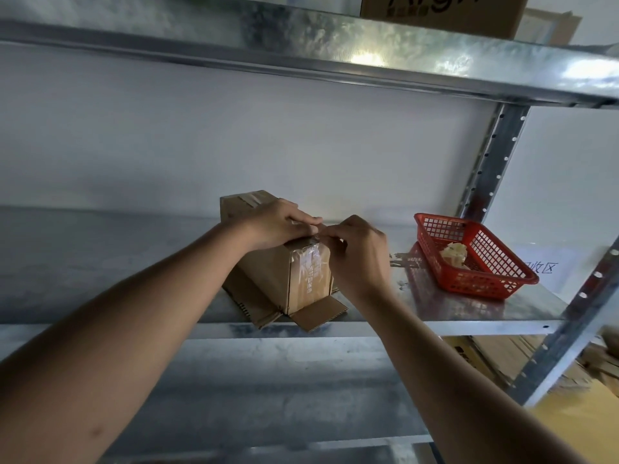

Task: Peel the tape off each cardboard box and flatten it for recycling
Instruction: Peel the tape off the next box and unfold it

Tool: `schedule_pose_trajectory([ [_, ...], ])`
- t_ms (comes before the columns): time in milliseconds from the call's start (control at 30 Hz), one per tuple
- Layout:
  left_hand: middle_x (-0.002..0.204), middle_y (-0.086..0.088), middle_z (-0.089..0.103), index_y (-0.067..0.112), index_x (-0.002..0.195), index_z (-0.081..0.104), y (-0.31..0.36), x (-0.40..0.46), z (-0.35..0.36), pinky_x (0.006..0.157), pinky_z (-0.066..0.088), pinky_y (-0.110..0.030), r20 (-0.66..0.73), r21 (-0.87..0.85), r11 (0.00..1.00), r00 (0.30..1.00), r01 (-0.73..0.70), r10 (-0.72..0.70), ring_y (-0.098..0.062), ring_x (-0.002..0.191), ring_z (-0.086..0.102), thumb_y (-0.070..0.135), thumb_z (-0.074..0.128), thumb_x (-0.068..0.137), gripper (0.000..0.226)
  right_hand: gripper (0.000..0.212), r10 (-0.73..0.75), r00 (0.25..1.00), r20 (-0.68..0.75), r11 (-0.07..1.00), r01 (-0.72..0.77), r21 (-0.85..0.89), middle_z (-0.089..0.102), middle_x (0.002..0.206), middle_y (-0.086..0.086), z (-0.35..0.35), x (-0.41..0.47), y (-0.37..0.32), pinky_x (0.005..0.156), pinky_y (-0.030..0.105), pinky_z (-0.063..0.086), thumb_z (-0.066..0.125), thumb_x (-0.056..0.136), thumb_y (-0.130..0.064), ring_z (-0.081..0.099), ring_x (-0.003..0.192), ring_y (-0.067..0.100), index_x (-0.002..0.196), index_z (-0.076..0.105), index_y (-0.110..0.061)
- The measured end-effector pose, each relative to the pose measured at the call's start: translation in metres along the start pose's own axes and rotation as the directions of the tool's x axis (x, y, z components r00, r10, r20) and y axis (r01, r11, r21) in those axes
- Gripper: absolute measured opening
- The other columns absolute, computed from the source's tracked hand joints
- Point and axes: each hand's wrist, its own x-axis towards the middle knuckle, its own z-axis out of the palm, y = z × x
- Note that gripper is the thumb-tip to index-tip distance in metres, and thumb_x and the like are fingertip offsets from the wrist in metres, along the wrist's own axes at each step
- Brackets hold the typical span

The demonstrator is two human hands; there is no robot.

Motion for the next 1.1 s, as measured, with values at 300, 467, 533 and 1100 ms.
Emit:
schedule_pose_trajectory([
  [300, 0.119, 0.013, 0.055, 0.061, 0.115, 0.069, 0.001, 0.001, -0.003, 0.093, 0.035, -0.023, 0.036, -0.002, 1.0, 0.999, 0.008, -0.008, -0.001, 0.119, 0.048, 0.056, 0.068, 0.092, 0.023, 0.018, -0.314, 0.949, -0.036, 0.949, 0.314, -0.004, 0.07, 0.089, 0.002, -0.005, -0.005, 0.01, 0.058, 0.041, 0.057, 0.072, 0.09, 0.0, 0.068, 0.076, 0.023, 0.096, 0.083, -0.013],
  [467, 0.125, 0.017, 0.052, 0.063, 0.116, 0.068, -0.001, 0.002, -0.006, 0.095, 0.034, -0.018, 0.034, 0.002, 1.0, 0.999, 0.019, -0.02, -0.006, 0.13, 0.045, 0.06, 0.064, 0.092, 0.025, 0.011, -0.245, 0.969, -0.002, 0.951, 0.241, 0.193, 0.074, 0.09, -0.003, -0.008, -0.005, -0.002, 0.066, 0.037, 0.058, 0.078, 0.09, -0.006, 0.069, 0.075, 0.012, 0.092, 0.083, -0.016],
  [533, 0.15, 0.011, 0.046, 0.071, 0.117, 0.062, 0.002, 0.0, -0.007, 0.108, 0.028, -0.03, 0.059, 0.047, 0.999, 0.998, 0.016, -0.018, -0.011, 0.146, 0.034, 0.074, 0.057, 0.081, 0.037, 0.011, -0.026, 0.999, 0.023, 0.952, 0.018, 0.305, 0.077, 0.087, -0.004, -0.011, -0.004, -0.002, 0.071, 0.04, 0.061, 0.08, 0.09, -0.013, 0.071, 0.074, 0.01, 0.099, 0.083, -0.019],
  [1100, 0.164, 0.0, 0.037, 0.073, 0.108, 0.063, 0.004, 0.0, -0.004, 0.125, 0.018, -0.04, 0.033, 0.05, 0.995, 0.996, 0.082, -0.084, -0.018, 0.154, 0.026, 0.063, 0.063, 0.093, 0.018, 0.008, 0.158, 0.984, 0.082, 0.947, -0.175, 0.27, 0.061, 0.085, -0.013, 0.015, 0.001, -0.001, 0.068, 0.018, 0.04, 0.078, 0.091, -0.036, 0.06, 0.072, 0.005, 0.093, 0.083, -0.03],
])
